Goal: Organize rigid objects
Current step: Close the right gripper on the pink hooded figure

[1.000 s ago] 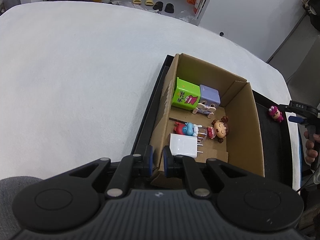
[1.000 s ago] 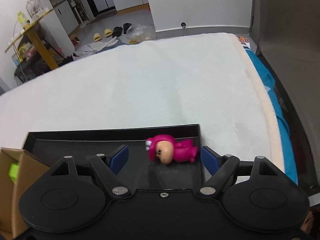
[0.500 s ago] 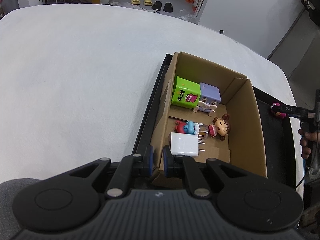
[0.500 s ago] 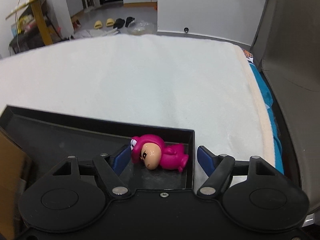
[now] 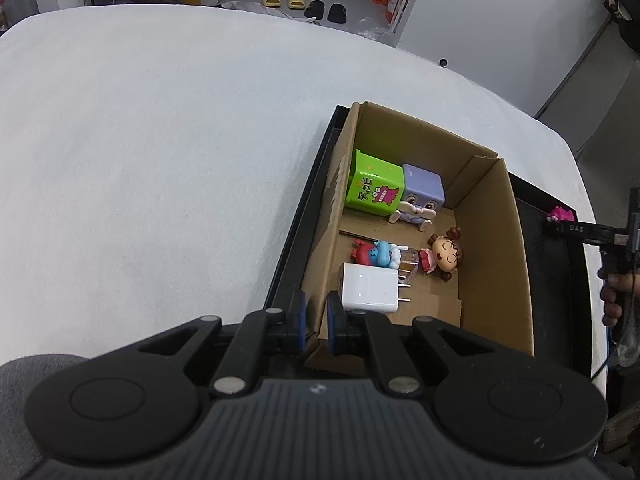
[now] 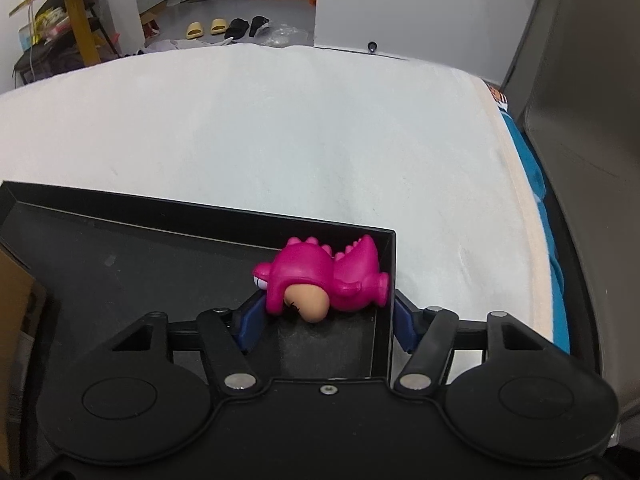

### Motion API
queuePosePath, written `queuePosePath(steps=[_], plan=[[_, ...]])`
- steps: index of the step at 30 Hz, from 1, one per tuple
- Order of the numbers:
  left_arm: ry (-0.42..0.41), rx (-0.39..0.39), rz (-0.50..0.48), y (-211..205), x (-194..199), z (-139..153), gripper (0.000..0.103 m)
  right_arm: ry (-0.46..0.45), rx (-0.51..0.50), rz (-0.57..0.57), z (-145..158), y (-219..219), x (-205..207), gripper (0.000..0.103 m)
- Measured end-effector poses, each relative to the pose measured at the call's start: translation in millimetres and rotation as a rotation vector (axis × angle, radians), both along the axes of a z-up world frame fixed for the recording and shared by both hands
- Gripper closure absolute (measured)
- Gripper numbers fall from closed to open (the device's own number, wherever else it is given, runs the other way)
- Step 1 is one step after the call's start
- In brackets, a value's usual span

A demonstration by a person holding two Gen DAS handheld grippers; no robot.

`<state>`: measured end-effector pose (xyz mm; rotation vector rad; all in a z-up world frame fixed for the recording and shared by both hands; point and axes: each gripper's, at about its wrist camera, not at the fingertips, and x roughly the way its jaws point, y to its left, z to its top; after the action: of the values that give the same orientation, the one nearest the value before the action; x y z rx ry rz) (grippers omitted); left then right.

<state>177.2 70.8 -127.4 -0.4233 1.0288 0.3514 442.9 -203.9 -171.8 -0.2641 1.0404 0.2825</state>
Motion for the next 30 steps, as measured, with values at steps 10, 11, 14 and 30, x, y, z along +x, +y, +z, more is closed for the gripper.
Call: queuePosePath(steps=[10, 11, 14, 30], plan=[[0.002, 0.005, 0.007, 4.2, 2.5, -1.2, 0.093, 0.059, 0.077, -0.055, 9.8, -25.0, -7.4, 0.041], [0.001, 0.004, 0.007, 5.1, 2.8, -1.6, 0.093, 0.062, 0.082, -0.057, 11.0, -26.7, -8.6, 0.041], [0.001, 0.006, 0.007, 6.6, 4.3, -1.9, 0.093, 0.073, 0.098, -0.061, 12.4, -30.8, -8.4, 0.041], [-0.001, 0.01, 0.006, 5.7, 4.8, 0.9, 0.093, 0.027, 0.204, 0.01, 45.0, -35.6, -2.5, 0.04]])
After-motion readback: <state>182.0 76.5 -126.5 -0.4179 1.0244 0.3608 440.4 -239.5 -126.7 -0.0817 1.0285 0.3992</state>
